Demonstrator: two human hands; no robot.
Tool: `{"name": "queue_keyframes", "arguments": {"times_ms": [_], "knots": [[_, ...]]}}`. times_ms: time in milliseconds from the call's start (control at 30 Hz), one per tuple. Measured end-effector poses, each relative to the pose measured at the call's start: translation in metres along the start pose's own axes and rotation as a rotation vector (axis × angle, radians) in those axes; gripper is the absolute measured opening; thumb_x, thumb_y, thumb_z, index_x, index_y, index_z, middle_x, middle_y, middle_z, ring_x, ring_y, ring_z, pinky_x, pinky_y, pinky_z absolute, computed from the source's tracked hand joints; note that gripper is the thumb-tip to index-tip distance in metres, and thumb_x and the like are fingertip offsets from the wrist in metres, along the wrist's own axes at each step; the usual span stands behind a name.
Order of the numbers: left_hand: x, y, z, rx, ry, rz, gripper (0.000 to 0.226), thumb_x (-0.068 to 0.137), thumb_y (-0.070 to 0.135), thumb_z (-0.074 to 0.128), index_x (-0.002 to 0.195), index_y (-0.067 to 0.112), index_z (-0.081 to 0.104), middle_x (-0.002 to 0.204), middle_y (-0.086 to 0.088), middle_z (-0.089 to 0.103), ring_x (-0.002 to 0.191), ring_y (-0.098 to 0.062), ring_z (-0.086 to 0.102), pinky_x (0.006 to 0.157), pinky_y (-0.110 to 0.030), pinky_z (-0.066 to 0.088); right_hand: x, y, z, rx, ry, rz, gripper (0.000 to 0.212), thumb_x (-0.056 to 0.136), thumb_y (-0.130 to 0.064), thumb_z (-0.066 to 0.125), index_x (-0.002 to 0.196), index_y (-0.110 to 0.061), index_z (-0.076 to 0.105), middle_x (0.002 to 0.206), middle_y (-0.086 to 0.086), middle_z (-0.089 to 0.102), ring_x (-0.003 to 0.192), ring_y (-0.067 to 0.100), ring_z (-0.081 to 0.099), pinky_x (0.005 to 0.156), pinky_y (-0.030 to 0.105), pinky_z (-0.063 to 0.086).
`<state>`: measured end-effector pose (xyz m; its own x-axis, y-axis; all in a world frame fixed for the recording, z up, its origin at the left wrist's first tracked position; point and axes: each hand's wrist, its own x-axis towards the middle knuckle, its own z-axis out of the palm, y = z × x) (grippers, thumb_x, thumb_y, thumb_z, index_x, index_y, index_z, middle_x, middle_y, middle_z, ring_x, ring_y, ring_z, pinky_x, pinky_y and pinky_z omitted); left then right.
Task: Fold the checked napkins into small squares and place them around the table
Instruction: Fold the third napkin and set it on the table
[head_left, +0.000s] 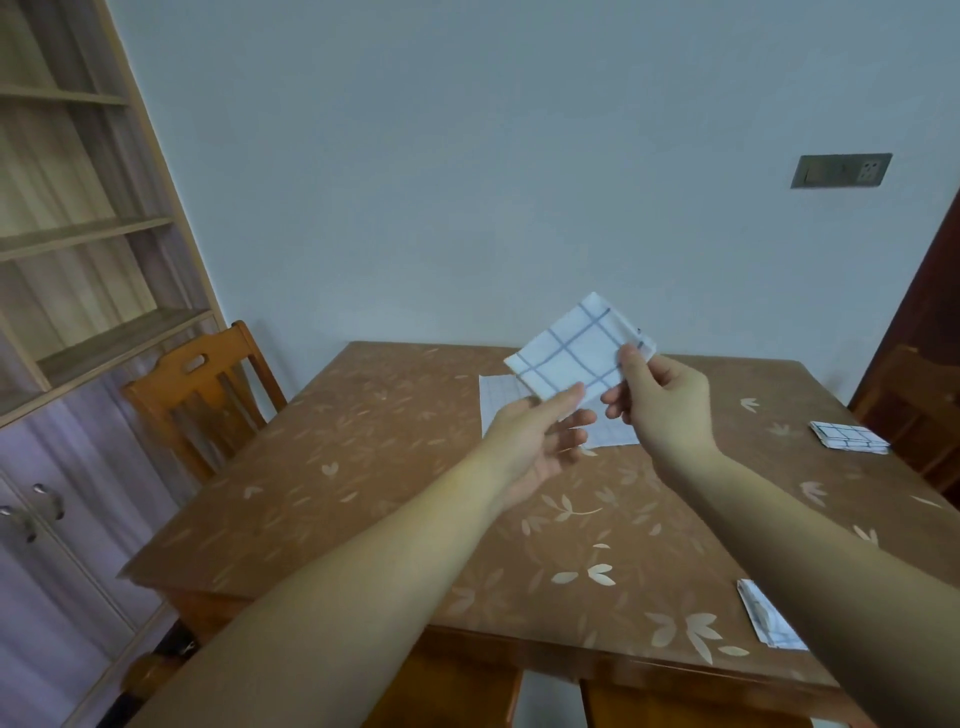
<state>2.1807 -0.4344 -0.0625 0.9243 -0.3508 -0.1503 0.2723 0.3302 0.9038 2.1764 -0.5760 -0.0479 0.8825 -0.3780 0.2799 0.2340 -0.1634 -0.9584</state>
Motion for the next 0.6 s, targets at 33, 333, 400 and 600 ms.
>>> {"name": "queue_keyframes", "arguments": {"times_ms": [33, 333, 400, 600], "knots": [[0.002, 0.0, 0.001, 0.049, 0.04, 0.03, 0.01, 0.089, 0.023, 0.068, 0.095, 0.014, 0.067, 0.08, -0.004, 0.068, 0.057, -0.01, 0.059, 0.058, -0.025, 0.048, -0.003, 0.0, 0.001, -0.004, -0.004, -0.003, 0.047, 0.099, -0.032, 0.052, 0.07, 0.004, 0.061, 0.054, 0.003, 0.063, 0.046, 0.011, 0.054, 0.057, 0.028, 0.043], [0.0, 0.003, -0.022, 0.306, 0.078, 0.114, 0.005, 0.091, 0.009, 0.065, 0.088, 0.009, 0.068, 0.066, -0.001, 0.072, 0.049, -0.006, 0.058, 0.061, -0.023, 0.049, -0.007, 0.017, 0.003, 0.119, -0.3, 0.259, 0.02, 0.092, -0.025, 0.066, 0.09, -0.006, 0.068, 0.069, 0.006, 0.07, 0.059, 0.01, 0.063, 0.062, 0.025, 0.048], [-0.002, 0.003, -0.031, 0.322, 0.084, 0.088, 0.003, 0.091, 0.008, 0.065, 0.089, 0.008, 0.067, 0.066, -0.003, 0.072, 0.048, -0.006, 0.057, 0.06, -0.023, 0.049, -0.002, 0.02, -0.002, 0.138, -0.318, 0.272, 0.019, 0.091, -0.022, 0.067, 0.093, -0.003, 0.068, 0.068, 0.006, 0.066, 0.059, 0.009, 0.064, 0.061, 0.024, 0.049], [-0.005, -0.004, -0.07, 0.314, 0.108, -0.032, 0.015, 0.093, 0.016, 0.064, 0.102, 0.004, 0.066, 0.081, -0.01, 0.075, 0.058, -0.011, 0.067, 0.061, -0.022, 0.053, -0.005, 0.036, 0.007, 0.099, -0.427, 0.3, 0.009, 0.089, -0.013, 0.069, 0.088, -0.005, 0.072, 0.064, 0.004, 0.07, 0.056, 0.01, 0.065, 0.055, 0.02, 0.054]]}}
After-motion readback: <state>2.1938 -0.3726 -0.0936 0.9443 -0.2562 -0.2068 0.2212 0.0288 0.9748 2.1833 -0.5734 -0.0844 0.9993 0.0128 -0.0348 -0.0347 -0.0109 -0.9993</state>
